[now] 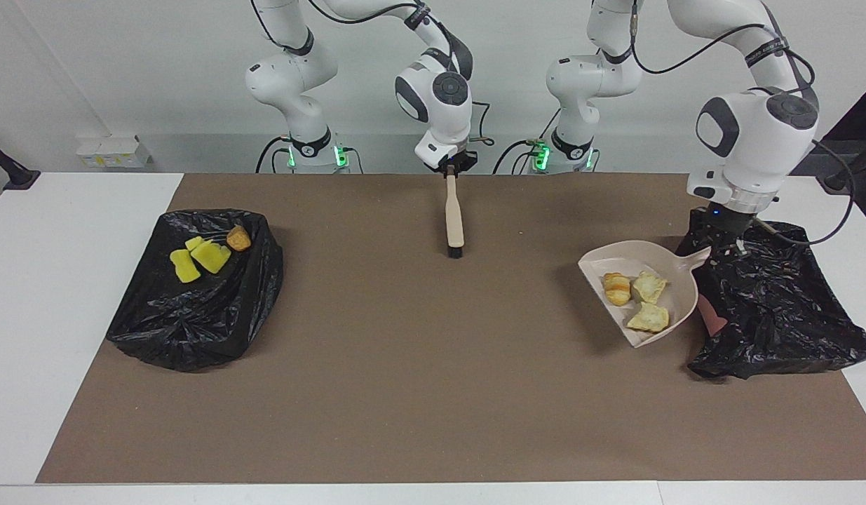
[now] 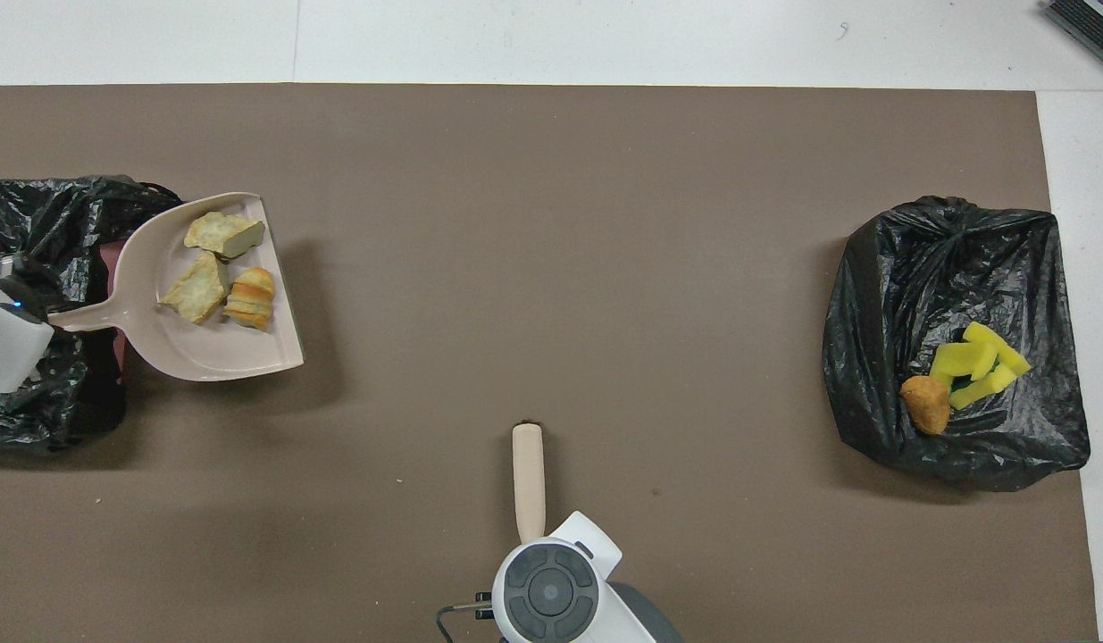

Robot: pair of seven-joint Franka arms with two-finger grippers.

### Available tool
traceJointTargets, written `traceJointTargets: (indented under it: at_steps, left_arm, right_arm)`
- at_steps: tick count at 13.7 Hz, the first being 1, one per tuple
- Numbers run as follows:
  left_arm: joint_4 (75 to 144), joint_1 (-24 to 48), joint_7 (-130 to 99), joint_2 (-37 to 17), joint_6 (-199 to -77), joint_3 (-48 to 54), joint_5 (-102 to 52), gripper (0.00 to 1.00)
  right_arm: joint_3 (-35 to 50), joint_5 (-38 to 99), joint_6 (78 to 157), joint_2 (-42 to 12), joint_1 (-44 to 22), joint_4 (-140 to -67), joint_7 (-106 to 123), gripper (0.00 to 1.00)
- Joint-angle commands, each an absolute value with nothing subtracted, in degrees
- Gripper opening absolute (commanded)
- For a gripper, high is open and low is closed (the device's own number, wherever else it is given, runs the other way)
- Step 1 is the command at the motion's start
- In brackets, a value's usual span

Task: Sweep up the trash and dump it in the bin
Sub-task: 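Tip the dustpan into the bag while the right gripper sets the brush down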

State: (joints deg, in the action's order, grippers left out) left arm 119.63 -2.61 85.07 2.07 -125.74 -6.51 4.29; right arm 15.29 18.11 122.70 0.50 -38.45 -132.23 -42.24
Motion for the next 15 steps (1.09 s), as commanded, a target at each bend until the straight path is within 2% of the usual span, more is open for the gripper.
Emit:
traceJointTargets:
  at_steps: [1,3,4,6,7,8,11,15]
  left_arm:
    - [116.21,-7.8,90.34,2.38,-121.31,-5.98,0.11,0.0]
    - [112.78,-12.63,91.75,0.89,-119.89,-5.98,-1.49,0.0]
    - [110.85,-14.66,91.84,-0.08,-118.84,-5.98,-1.49,0.0]
    - [104.01,-19.05,97.08,-3.32,-114.37,-5.98,-1.49,0.0]
    - [100.32,-21.16,102.25,-5.08,-113.04,-5.98,-1.41,0.0]
    - [97.5,-23.62,105.87,-6.75,-112.68,-5.98,-1.32,0.0]
    - [94.05,-27.33,108.1,-8.61,-113.9,-5.98,1.13,0.0]
    - [94.13,-29.35,108.02,-9.31,-121.8,-6.76,5.18,0.0]
  right_arm:
    - [15.38,16.7,124.97,2.11,-38.23,-134.91,-42.01,0.04]
    - [15.47,16.7,127.34,1.06,-38.32,-135.44,-41.75,0.16]
    - [15.38,16.7,127.96,0.53,-38.23,-135.61,-40.96,0.28]
    - [15.38,16.7,128.23,0.18,-38.23,-135.35,-41.04,0.56]
    - [15.38,16.7,128.23,-0.09,-38.23,-135.0,-41.22,0.76]
    - [15.38,16.61,128.32,-0.35,-38.23,-134.22,-41.31,1.0]
    - [14.94,16.61,128.14,-1.23,-37.36,-130.88,-41.57,1.0]
    - [14.85,16.44,128.23,-1.05,-32.36,-127.54,-41.05,1.0]
